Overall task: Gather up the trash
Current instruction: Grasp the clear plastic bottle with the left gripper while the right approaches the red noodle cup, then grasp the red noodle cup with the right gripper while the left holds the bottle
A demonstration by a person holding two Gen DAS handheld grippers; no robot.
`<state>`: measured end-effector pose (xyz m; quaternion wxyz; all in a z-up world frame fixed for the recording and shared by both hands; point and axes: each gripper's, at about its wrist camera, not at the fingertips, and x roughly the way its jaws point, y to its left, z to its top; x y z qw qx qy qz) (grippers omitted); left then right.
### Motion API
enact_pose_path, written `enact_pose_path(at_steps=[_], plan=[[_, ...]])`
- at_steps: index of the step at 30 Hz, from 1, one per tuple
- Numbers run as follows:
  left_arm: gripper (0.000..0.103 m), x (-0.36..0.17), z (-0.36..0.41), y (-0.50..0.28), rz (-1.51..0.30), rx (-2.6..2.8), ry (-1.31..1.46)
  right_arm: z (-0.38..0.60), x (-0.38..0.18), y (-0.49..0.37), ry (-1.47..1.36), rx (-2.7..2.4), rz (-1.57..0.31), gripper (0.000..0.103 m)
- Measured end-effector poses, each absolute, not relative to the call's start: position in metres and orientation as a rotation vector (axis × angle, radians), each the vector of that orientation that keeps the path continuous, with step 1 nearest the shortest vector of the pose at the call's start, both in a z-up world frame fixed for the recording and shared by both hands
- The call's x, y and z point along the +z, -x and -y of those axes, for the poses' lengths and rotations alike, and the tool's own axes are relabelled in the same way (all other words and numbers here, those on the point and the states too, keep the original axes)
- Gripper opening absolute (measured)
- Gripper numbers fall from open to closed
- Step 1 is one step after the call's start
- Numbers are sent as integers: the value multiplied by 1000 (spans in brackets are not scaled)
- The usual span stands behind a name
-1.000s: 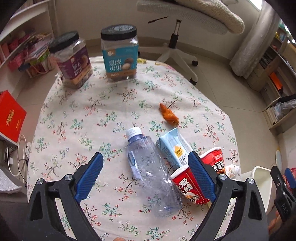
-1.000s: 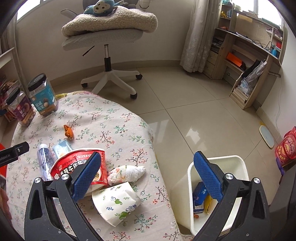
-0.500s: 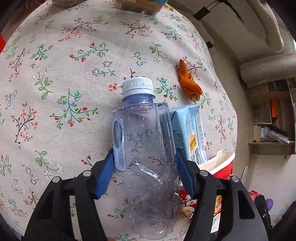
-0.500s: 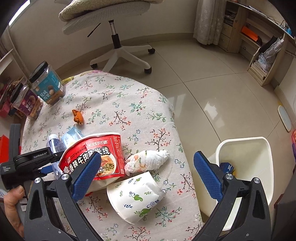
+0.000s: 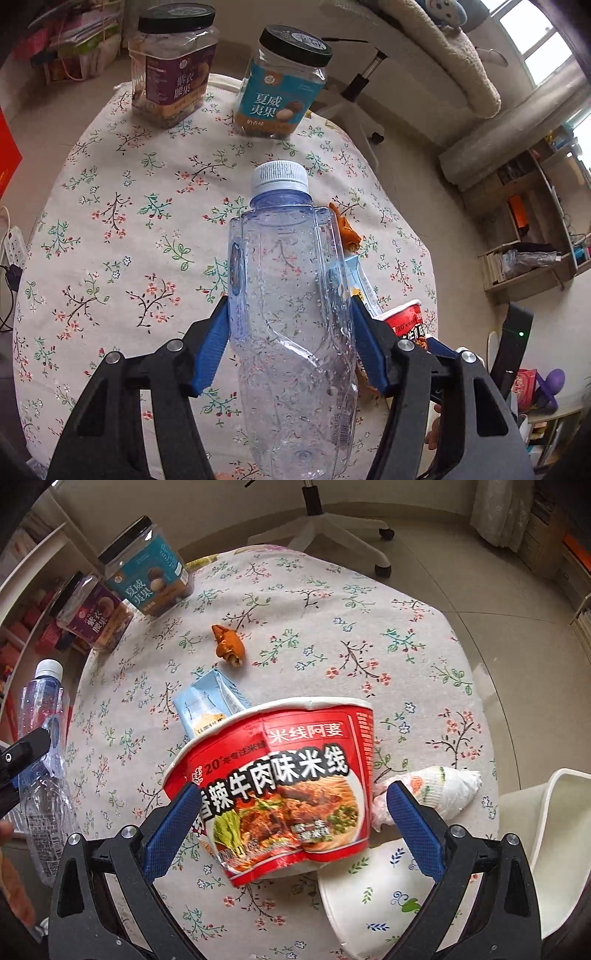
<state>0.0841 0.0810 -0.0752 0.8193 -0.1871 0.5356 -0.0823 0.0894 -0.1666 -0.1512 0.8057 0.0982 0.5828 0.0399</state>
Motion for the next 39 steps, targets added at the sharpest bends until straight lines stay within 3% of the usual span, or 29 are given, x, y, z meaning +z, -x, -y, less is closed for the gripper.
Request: enact_pose_path(at_steps=[6, 8, 10, 12, 13, 15, 16, 17, 18, 19, 23, 25, 30, 36, 39], plan=[[62, -73, -92, -81, -1134, -177, 380, 163, -154, -96, -285, 117, -1216, 96], [62, -73, -95, -79, -1128, -172, 372, 162, -148, -95, -310, 128, -1184, 86], [62, -70, -98, -78, -1116, -165, 358, 163, -137, -95, -349, 157, -1149, 29], [62, -67, -98, -77, -1102, -163, 344, 164, -129, -96, -355, 149, -1124, 14], [62, -66, -98, -76, -1097, -163, 340, 165, -127, -96, -367, 166, -1118, 13], [62, -65, -99, -76, -1094, -162, 339, 164, -125, -95, -397, 203, -1117, 14], [62, -65, -100, -75, -1092, -165, 342, 164, -125, -95, -413, 211, -1120, 21], [62, -64, -102, -75, -1090, -165, 345, 165, -125, -94, -432, 217, -1125, 31], [62, -63, -103, -74, -1085, -163, 347, 168, -124, -93, -459, 210, -1123, 59], [62, -62, -105, -74, -1081, -160, 348, 172, -124, -90, -482, 188, -1114, 72], [62, -61, -111, -75, -1080, -158, 356, 166, -113, -83, -355, 147, -1068, 77], [62, -62, -113, -75, -1081, -158, 363, 146, -108, -77, -222, 165, -1055, 84], [62, -51, -118, -71, -1045, -150, 361, 83, -107, -53, 197, 156, -952, 89], [63, -46, -135, -69, -1024, -129, 374, 22, -140, -32, 708, 122, -819, 95], [63, -49, -142, -70, -1031, -119, 384, 12, -161, -43, 796, 114, -830, 96]])
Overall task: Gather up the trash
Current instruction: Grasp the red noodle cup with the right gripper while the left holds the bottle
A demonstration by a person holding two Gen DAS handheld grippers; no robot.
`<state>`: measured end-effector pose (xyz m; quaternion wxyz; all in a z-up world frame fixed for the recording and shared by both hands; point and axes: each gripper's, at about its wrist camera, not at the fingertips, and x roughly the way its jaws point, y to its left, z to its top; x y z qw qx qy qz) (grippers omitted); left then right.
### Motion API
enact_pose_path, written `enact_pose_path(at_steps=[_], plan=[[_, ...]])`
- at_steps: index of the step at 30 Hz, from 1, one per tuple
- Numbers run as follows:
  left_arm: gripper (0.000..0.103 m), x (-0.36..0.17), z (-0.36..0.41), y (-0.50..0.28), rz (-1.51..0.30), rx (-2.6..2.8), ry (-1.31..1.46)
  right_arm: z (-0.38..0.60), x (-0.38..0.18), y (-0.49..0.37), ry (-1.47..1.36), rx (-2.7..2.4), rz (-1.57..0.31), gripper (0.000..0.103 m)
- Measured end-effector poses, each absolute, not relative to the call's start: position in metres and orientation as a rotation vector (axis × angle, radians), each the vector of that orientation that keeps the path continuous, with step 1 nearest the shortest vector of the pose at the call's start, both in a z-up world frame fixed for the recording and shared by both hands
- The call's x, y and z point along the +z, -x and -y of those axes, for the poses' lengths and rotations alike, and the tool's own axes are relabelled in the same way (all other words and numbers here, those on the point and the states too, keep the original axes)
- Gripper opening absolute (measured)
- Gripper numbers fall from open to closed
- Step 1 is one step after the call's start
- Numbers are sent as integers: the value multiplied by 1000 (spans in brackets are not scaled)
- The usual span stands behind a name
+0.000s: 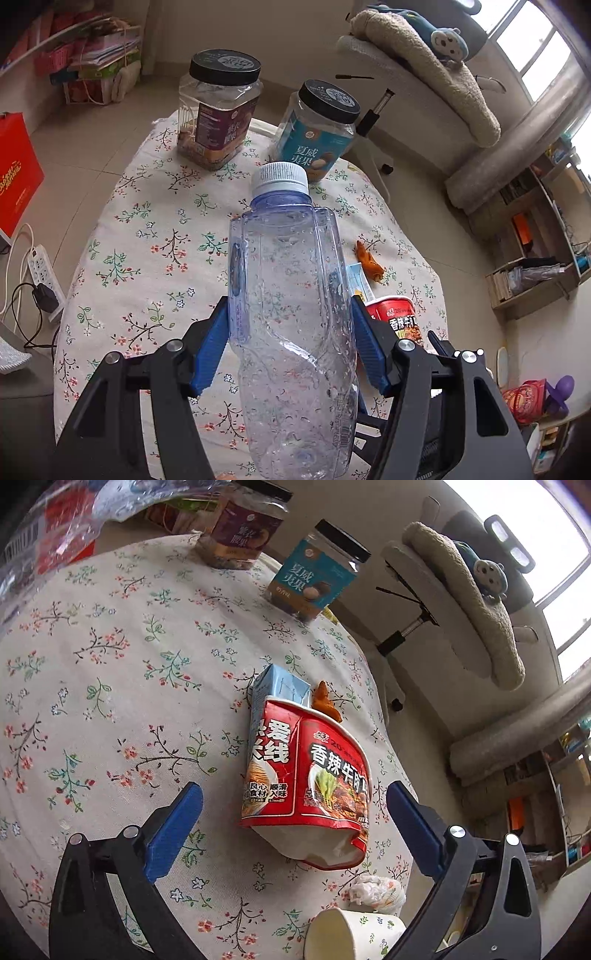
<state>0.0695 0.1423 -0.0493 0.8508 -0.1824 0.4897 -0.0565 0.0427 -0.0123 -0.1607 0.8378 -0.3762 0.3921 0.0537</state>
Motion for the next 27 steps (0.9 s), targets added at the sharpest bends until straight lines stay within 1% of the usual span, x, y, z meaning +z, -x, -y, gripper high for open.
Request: enact_pose_path(at_steps=[5, 6, 7, 12, 16, 19, 23, 27], plan=[[63, -54, -150, -69, -1043, -110, 386, 29, -171, -73, 787, 27, -864, 96], [63, -55, -150, -70, -1046, -109, 383, 35, -170, -77, 750, 26, -879, 93], [63, -56, -150, -71, -1049, -109, 379, 42, -168, -83, 690, 46, -907, 83], [63, -60, -148, -74, -1055, -108, 371, 62, -151, -99, 473, 99, -945, 78], [62, -58, -143, -73, -1043, -112, 356, 94, -124, -101, 143, 171, -974, 78], [62, -59, -136, -73, -1037, -122, 339, 115, -117, -103, -32, 199, -1007, 77], [62, -60, -128, -74, -1041, -140, 322, 127, -110, -94, -178, 237, -1010, 77], [62, -57, -120, -73, -1037, -153, 318, 131, -98, -86, -196, 237, -975, 77]])
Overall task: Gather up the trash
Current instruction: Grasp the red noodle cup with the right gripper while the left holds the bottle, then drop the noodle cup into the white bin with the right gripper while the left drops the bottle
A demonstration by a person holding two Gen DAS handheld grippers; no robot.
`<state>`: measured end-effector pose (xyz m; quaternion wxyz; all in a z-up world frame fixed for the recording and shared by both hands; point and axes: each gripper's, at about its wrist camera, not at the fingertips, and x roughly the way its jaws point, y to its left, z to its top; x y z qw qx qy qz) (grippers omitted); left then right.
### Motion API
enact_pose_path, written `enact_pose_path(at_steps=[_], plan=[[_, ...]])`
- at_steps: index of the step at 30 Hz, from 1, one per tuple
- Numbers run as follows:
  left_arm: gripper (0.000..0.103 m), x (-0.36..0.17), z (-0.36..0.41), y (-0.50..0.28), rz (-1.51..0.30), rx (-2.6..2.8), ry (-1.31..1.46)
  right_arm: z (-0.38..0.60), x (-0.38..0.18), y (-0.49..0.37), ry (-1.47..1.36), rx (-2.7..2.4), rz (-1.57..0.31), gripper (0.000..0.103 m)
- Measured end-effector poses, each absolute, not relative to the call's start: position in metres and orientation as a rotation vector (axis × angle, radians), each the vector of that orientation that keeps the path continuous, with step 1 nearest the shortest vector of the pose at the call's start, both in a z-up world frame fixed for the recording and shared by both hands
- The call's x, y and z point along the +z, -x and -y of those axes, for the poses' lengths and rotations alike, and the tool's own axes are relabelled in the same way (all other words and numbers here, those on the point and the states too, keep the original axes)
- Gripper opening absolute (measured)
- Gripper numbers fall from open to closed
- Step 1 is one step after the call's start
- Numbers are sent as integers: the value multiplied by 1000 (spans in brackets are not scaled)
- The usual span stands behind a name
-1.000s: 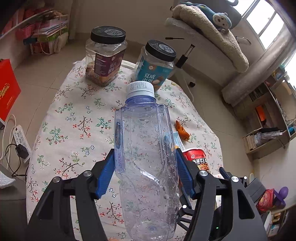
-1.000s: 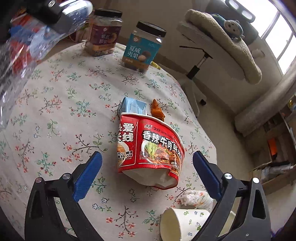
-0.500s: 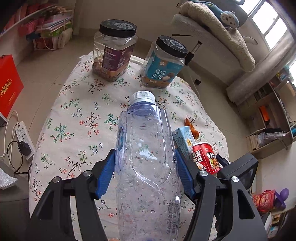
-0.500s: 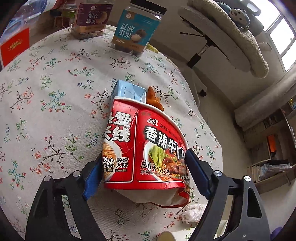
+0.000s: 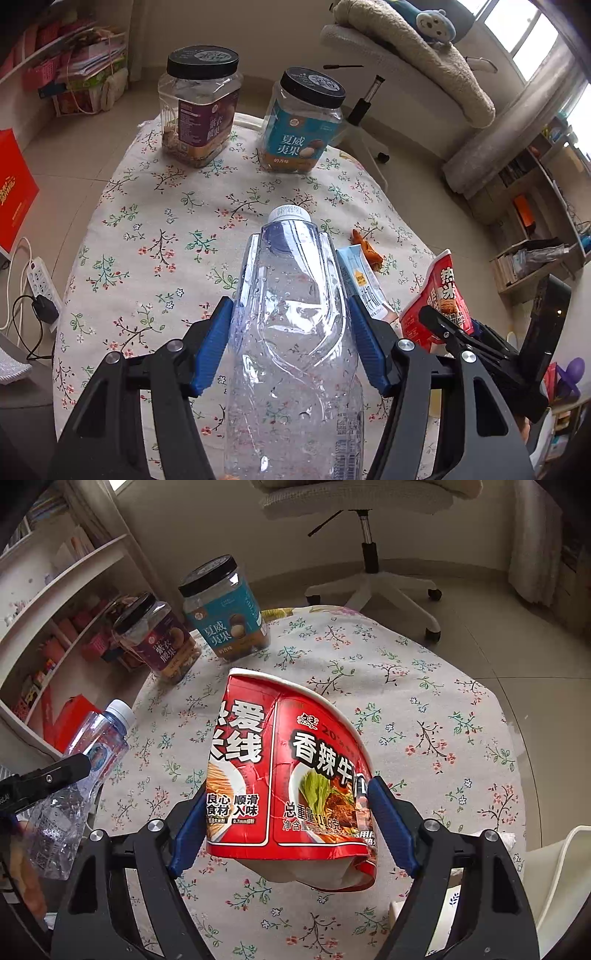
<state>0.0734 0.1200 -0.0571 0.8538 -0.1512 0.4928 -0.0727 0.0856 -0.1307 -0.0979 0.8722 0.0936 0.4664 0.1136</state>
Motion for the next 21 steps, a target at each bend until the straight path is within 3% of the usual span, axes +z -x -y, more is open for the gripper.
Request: enact_pose_path(at_steps=[21], plan=[[62, -51, -22, -72, -1038, -324, 249, 264, -53, -23, -187, -122, -882, 79]])
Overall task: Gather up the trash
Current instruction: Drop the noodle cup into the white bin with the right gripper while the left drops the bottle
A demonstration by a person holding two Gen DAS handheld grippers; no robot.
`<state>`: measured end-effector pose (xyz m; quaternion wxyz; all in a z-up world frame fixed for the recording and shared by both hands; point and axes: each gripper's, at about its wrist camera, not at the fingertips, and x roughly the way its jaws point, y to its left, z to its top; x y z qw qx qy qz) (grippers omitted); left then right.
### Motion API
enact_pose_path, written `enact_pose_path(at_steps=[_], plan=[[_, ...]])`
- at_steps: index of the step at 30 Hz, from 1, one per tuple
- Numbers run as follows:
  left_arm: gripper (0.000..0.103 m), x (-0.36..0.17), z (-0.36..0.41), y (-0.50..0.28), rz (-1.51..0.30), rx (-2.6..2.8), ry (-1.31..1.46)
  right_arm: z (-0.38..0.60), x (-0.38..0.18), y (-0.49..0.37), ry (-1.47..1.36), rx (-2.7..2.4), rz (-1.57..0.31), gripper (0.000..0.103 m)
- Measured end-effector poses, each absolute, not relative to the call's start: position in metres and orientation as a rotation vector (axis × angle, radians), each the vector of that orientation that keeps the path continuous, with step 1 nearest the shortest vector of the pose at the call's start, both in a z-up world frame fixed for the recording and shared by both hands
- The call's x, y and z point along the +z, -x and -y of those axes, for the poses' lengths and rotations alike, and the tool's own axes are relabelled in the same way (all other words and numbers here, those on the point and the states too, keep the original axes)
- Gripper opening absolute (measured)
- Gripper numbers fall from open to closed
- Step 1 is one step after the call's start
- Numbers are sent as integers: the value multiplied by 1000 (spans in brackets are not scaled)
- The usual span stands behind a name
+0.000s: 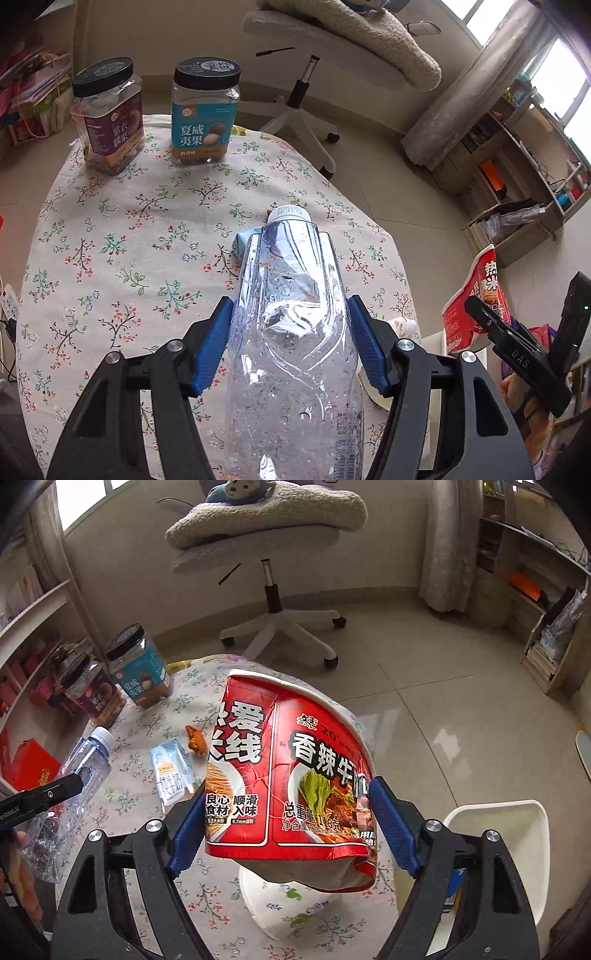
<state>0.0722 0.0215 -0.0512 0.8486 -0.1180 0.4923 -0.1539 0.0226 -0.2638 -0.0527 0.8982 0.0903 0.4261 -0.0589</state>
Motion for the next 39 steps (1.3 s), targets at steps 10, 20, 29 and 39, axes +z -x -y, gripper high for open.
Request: enact_pose_path(at_steps=[10, 20, 29, 39], plan=[[62, -57, 61, -67, -1061, -490, 221, 365, -54, 27, -168, -480, -918, 81], [62, -73, 191, -31, -1066, -745, 185, 434, -31, 69, -319, -694, -776, 96], [63, -92, 320, 2, -1154, -948, 126, 469, -17, 101, -446, -772, -660, 96], [78, -73, 273, -22, -1109, -811, 77, 443, -20, 81, -430, -691, -689, 96]])
